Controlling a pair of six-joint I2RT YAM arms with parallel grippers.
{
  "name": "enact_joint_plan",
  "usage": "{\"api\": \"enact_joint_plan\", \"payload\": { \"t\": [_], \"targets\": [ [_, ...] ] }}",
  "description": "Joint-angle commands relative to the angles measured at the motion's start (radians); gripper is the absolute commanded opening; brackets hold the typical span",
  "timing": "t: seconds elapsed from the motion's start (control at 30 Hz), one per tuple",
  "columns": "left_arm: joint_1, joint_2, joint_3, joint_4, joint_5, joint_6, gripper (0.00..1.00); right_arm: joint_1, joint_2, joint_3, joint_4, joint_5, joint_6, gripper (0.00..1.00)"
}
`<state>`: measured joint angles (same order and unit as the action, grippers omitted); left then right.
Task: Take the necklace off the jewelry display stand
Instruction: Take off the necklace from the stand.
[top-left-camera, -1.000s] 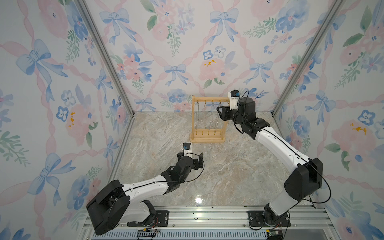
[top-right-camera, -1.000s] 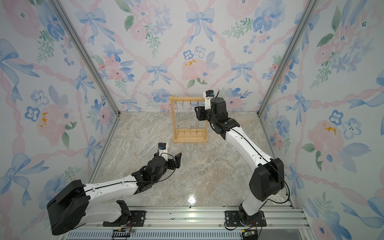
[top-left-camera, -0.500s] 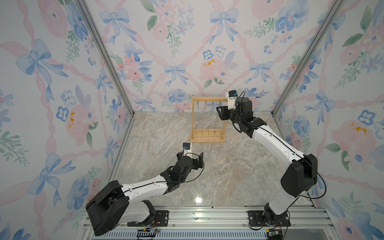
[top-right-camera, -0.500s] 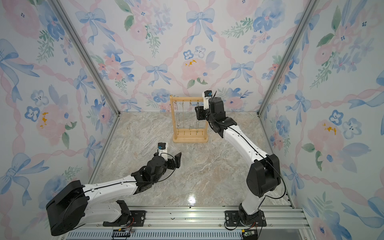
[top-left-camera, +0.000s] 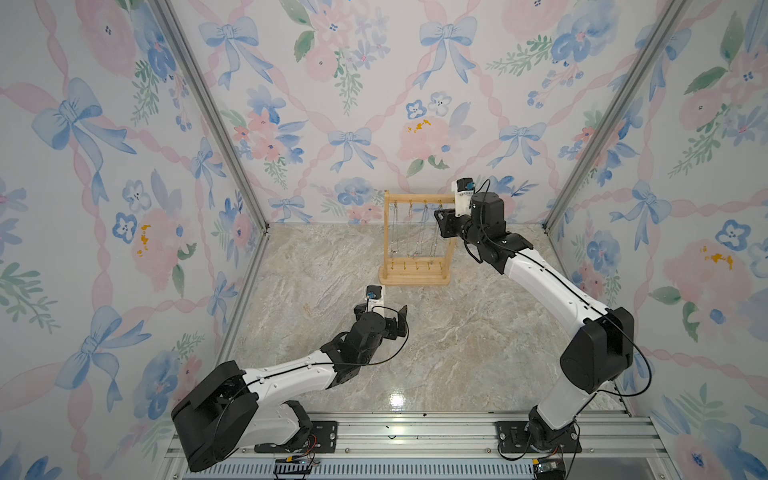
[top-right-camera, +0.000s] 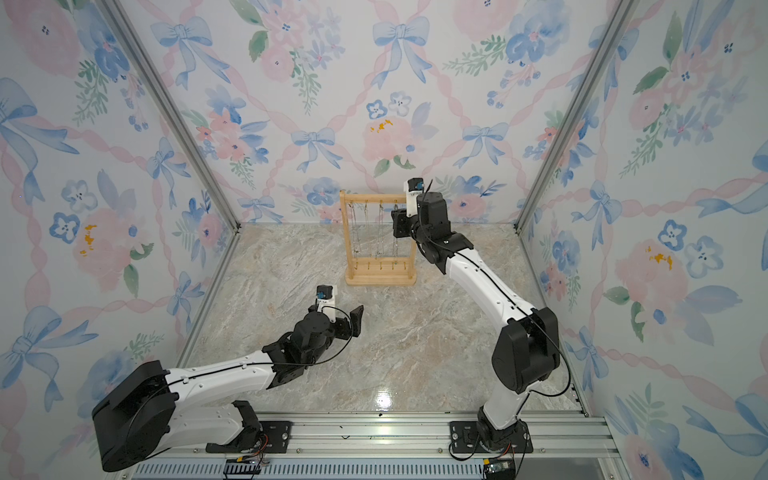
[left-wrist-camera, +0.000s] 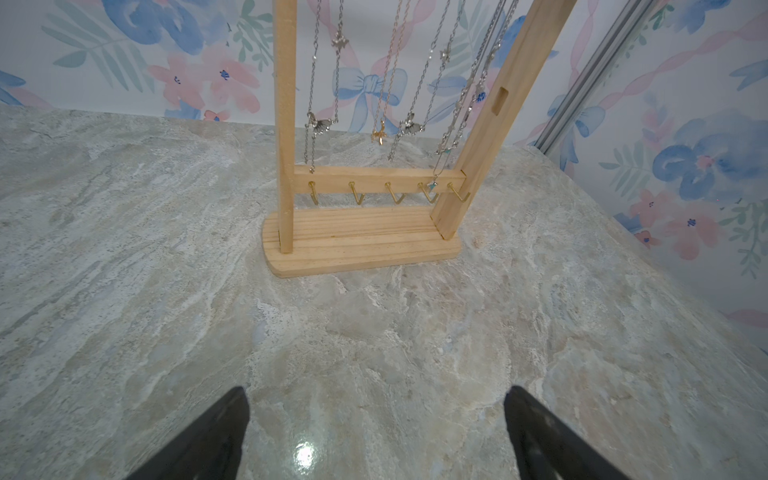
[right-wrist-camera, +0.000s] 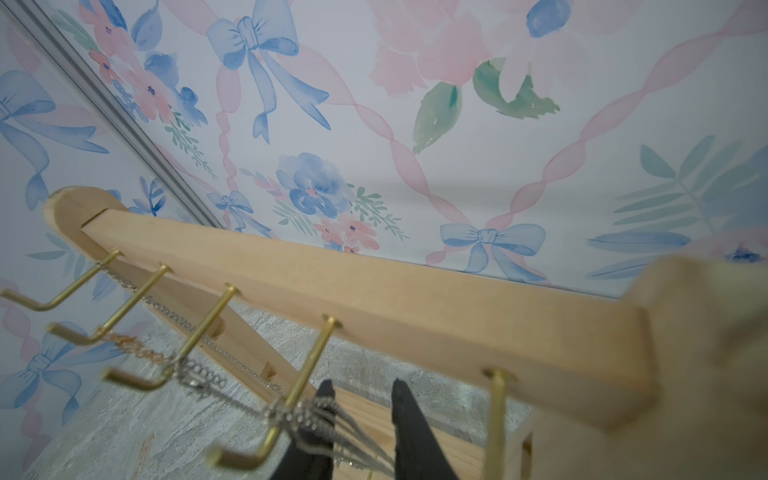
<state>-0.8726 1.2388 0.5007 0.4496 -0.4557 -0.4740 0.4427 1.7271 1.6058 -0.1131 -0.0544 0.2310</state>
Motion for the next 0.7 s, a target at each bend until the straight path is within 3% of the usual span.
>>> {"api": "enact_joint_plan", "payload": {
  "t": [0.0,0.67],
  "targets": [
    [-0.005,-0.010,-0.007,0.021,0.009,0.020,0.98,0.013,0.020,0.033,0.001,0.009,-0.008,0.22],
    [-0.005,-0.013,-0.008,0.021,0.011,0.017,0.98,0.011,-0.020,0.026,-0.048,-0.008,-0.020,0.00]
  ]
}}
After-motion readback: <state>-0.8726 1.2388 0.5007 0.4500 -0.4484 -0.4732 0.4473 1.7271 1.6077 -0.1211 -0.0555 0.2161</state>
